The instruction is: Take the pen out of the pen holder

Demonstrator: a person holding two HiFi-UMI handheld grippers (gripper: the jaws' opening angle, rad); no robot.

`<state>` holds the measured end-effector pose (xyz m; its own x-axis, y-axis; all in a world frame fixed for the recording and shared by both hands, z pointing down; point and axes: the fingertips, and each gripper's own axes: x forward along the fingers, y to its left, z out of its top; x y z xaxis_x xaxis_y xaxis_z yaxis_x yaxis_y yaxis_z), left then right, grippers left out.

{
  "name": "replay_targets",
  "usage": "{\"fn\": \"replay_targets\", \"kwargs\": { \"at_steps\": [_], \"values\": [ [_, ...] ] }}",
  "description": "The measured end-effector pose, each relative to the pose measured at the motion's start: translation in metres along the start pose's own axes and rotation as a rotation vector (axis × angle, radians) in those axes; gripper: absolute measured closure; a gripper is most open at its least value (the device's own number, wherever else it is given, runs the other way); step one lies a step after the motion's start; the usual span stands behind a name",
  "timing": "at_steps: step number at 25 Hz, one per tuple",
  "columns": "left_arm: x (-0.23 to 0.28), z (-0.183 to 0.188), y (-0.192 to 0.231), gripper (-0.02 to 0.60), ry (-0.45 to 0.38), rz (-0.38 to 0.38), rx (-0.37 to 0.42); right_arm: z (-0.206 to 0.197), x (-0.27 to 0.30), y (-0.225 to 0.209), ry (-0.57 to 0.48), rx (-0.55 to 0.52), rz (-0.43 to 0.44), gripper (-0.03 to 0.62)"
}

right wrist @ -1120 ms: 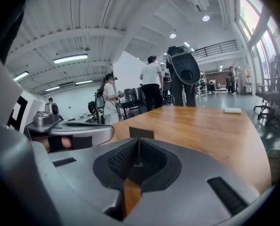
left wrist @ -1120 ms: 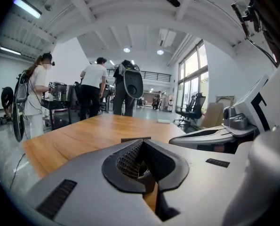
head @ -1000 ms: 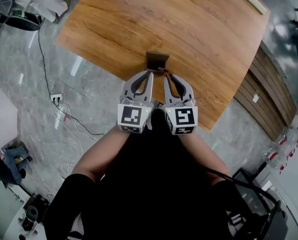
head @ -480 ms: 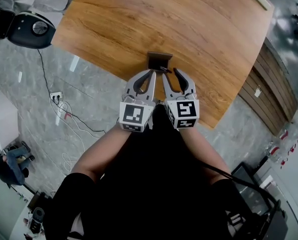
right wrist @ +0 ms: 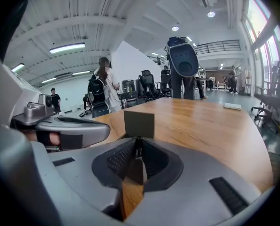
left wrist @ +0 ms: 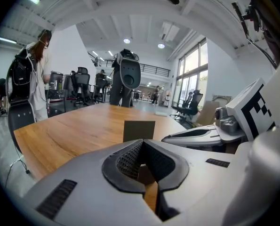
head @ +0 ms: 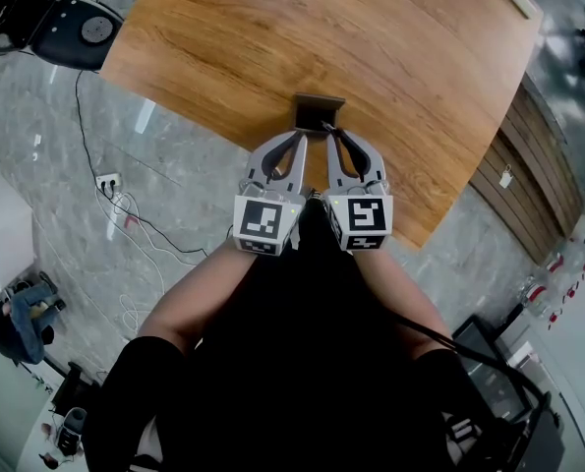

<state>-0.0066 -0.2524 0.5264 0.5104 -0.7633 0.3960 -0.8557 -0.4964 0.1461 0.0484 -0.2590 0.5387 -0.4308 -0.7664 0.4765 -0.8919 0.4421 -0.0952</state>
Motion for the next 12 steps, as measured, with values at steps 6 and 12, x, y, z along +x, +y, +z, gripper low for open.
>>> {"fn": "replay_targets", "kwargs": {
  "at_steps": [6, 12],
  "values": [
    [-0.012, 0.014, 0.002, 0.575, -0.030, 0.005, 0.010, 0.028, -0.022, 0.009, -0.054, -0.028, 0.003, 0.554],
    [-0.038, 0.051, -0.003, 0.575, -0.108, 0.011, 0.053, 0.061, -0.056, 0.020, -0.111, -0.061, -0.007, 0.554]
  ]
}}
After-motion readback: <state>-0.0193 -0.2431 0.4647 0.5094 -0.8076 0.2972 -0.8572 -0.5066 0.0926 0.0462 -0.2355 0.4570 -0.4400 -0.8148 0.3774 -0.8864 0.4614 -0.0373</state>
